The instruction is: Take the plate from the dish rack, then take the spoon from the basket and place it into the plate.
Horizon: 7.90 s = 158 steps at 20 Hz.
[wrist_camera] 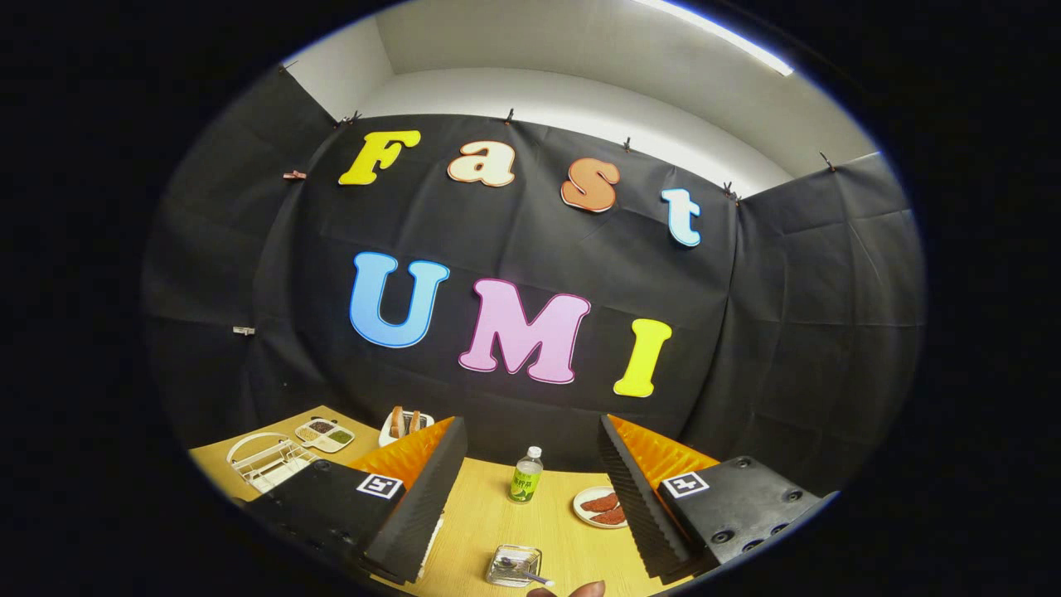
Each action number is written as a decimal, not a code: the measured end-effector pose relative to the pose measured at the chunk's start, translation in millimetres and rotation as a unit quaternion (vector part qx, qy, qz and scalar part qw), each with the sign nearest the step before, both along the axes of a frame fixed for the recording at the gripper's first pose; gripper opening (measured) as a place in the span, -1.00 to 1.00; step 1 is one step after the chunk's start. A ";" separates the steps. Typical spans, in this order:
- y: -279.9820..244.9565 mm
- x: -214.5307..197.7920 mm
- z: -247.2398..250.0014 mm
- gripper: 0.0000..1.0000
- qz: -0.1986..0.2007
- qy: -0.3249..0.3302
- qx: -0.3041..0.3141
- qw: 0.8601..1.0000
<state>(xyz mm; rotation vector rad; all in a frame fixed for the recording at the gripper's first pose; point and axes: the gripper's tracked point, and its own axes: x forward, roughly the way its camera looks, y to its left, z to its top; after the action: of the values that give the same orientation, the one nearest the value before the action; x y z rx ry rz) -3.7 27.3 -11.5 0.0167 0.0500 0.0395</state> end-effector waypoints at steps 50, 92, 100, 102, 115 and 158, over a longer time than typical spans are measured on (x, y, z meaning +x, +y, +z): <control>193.2 58.6 -241.3 -0.49 0.054 0.461 0.096 0.880; 94.5 -173.9 -396.2 -0.47 0.121 0.556 0.351 0.744; 54.6 -163.1 -429.1 -0.04 0.060 0.564 0.291 0.771; 48.2 -164.8 -435.9 0.05 0.049 0.570 0.263 0.777; 34.5 -124.4 -338.9 0.23 0.098 0.452 0.212 0.861; 30.2 -143.1 -265.0 -0.79 0.174 0.394 0.147 0.891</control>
<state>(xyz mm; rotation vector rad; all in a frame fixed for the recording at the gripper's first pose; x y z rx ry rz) -146.8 57.5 -276.5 0.3291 0.8646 0.4003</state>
